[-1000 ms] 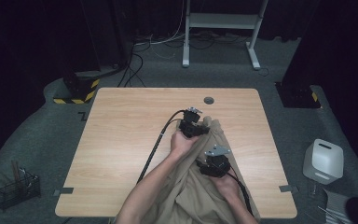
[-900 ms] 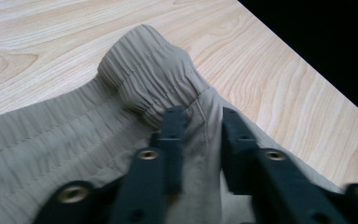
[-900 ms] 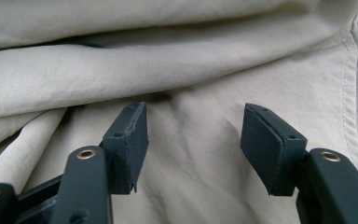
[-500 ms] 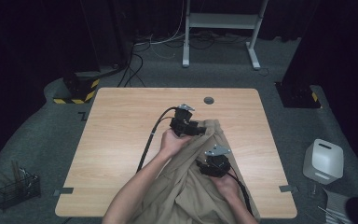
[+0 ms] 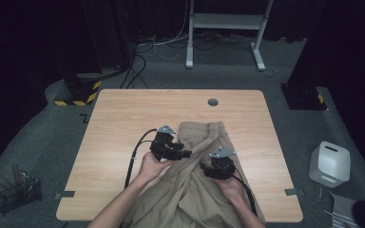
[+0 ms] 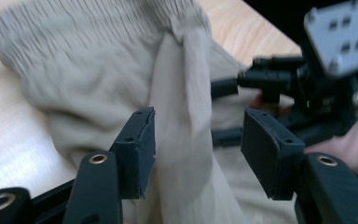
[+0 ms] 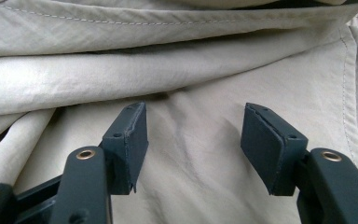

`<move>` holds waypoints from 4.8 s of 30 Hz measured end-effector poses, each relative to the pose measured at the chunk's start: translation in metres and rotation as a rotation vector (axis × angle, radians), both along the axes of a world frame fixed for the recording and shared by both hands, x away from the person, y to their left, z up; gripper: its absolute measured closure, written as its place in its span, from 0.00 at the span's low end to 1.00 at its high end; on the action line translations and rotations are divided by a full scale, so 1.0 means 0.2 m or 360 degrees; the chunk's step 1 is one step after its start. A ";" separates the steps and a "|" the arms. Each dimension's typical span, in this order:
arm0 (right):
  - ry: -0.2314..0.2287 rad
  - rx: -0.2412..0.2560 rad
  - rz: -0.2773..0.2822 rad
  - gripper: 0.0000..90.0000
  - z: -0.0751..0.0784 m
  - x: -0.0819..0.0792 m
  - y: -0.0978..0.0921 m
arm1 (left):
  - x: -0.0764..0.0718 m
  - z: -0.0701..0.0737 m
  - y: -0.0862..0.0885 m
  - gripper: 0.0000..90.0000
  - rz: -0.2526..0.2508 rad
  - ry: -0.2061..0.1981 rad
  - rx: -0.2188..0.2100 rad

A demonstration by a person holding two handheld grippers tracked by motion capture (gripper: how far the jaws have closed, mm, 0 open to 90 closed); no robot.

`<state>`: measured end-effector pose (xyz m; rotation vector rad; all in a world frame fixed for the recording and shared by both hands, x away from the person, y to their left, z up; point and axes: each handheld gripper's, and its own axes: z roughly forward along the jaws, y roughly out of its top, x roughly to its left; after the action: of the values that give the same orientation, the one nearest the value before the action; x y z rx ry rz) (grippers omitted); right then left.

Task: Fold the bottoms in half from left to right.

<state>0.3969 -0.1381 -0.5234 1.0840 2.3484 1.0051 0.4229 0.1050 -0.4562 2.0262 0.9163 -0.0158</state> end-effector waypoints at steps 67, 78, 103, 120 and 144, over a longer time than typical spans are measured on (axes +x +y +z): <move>0.0057 0.0026 0.0026 0.48 0.06 0.27 0.28 | 0.33 -0.16 0.09 0.98 0.0416 -0.0022 0.0309; 0.0097 -0.0128 0.0080 0.47 0.09 0.05 0.05 | 0.23 0.02 0.11 0.98 0.0356 -0.0091 0.0090; -0.0007 -0.0003 0.0060 0.48 0.00 0.02 -0.01 | 0.29 -0.08 -0.36 0.87 0.0093 0.0088 0.0075; -0.0010 -0.0035 0.0071 0.47 0.05 -0.02 -0.01 | 0.12 0.04 0.08 0.48 0.0230 -0.0038 0.0080; 0.0027 -0.0011 0.0063 0.47 0.01 -0.06 -0.05 | -0.06 -0.28 0.12 0.55 0.0293 -0.0110 0.0391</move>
<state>0.3854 -0.1487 -0.5219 1.0515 2.3941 1.0050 0.4107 0.1299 -0.5125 2.1417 1.1012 0.2786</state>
